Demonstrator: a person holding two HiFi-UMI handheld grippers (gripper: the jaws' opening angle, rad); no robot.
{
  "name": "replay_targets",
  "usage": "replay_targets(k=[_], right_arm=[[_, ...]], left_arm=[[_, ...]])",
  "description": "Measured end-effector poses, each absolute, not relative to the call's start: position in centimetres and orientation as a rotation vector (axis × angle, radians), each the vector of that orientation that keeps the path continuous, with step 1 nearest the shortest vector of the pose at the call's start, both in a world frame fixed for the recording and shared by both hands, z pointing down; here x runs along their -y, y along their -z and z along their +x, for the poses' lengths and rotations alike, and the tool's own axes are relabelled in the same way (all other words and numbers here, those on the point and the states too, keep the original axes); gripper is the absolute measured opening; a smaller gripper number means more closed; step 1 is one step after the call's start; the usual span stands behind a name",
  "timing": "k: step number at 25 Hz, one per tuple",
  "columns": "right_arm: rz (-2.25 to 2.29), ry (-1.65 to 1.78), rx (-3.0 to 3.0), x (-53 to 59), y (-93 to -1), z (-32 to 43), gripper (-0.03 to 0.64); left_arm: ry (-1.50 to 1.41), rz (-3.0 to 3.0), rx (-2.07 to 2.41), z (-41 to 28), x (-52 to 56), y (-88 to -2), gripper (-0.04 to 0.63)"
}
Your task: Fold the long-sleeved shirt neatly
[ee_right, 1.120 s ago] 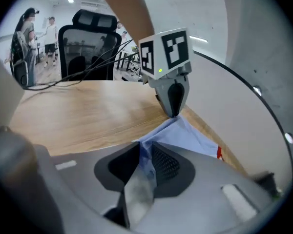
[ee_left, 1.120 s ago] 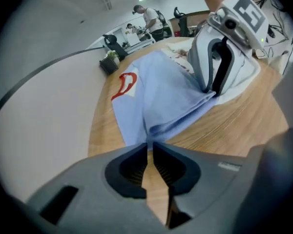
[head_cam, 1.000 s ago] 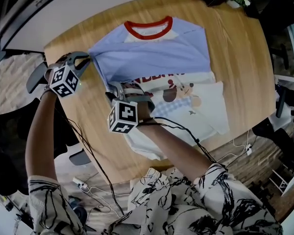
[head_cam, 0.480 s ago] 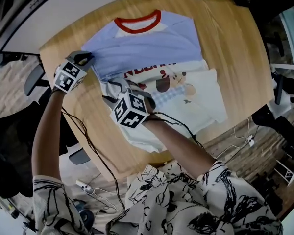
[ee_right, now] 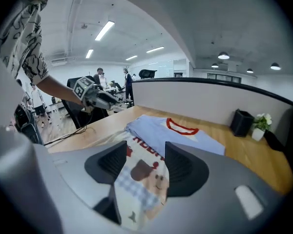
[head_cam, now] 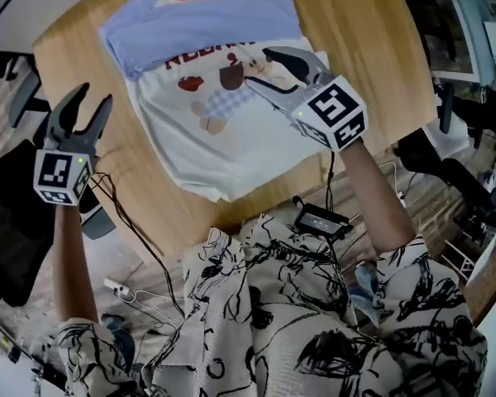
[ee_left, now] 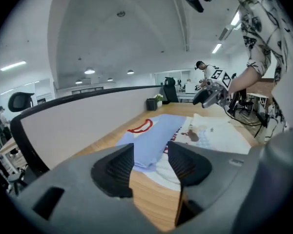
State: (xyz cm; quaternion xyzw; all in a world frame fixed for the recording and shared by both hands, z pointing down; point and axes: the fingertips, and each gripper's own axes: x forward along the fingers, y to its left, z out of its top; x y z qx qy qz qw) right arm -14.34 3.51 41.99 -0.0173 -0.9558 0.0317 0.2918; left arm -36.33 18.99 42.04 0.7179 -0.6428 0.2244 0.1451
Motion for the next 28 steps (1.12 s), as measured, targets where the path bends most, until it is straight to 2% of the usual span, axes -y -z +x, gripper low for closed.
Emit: replay_targets(k=[4,7,16,25,28], right_arm=[[0.071,-0.152,2.571,0.0,-40.8,-7.2,0.259],[0.124,-0.202,2.577,1.5,-41.1,-2.7,0.259],[0.214,-0.28,2.526,3.2,-44.4,7.7,0.279],[0.097,-0.101,2.326,1.4,-51.2,16.8,0.307],[0.075,-0.112,2.29,0.5,-52.2,19.4,0.306]], left_arm=[[-0.544,1.92,1.912,-29.8,-24.0,-42.8,0.23],[-0.468,1.777,1.99,-25.5,-26.9,-43.6,0.201],[-0.386,1.503,2.057,-14.6,-32.6,-45.8,0.216],[-0.661,1.44,1.851,-4.9,-35.2,-52.8,0.209],[-0.806,1.484,1.788,-3.5,-34.4,-55.6,0.215]])
